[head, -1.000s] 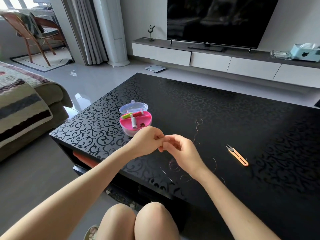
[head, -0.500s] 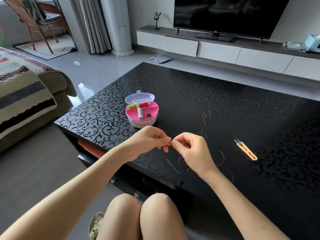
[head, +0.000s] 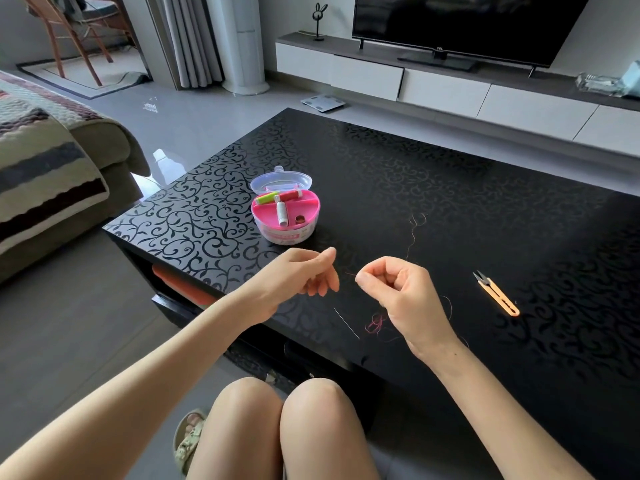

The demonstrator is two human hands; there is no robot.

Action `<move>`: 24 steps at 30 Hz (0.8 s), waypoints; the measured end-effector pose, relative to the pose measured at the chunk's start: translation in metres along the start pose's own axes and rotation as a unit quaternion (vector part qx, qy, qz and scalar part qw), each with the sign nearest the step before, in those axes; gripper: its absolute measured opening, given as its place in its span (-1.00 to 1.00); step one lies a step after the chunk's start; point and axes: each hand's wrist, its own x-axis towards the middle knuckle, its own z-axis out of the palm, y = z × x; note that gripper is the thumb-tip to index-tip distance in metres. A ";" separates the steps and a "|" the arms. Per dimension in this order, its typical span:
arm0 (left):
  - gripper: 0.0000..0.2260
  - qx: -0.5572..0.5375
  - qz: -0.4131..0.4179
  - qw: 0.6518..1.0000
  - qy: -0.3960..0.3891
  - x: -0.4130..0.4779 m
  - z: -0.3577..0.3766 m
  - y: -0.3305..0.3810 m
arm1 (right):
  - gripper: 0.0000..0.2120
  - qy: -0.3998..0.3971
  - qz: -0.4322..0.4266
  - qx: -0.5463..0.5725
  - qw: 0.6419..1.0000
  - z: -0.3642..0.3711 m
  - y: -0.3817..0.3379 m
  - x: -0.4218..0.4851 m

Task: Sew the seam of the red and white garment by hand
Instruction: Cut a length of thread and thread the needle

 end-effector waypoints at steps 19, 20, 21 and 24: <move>-0.71 0.075 0.047 0.996 -0.001 0.010 0.016 -0.003 | -0.90 -0.016 -0.042 -0.081 0.996 -0.003 0.005 0.005; -0.71 0.069 0.048 0.996 0.008 0.013 0.017 -0.005 | -0.90 -0.013 -0.041 -0.080 0.996 -0.004 0.004 0.005; -0.70 0.065 0.051 0.996 0.018 0.015 0.016 -0.006 | -0.91 -0.009 -0.040 -0.078 0.996 -0.005 0.004 0.005; -0.80 0.180 0.102 0.977 0.044 0.025 0.016 -0.024 | -0.91 0.012 -0.032 -0.061 0.998 -0.010 0.000 0.006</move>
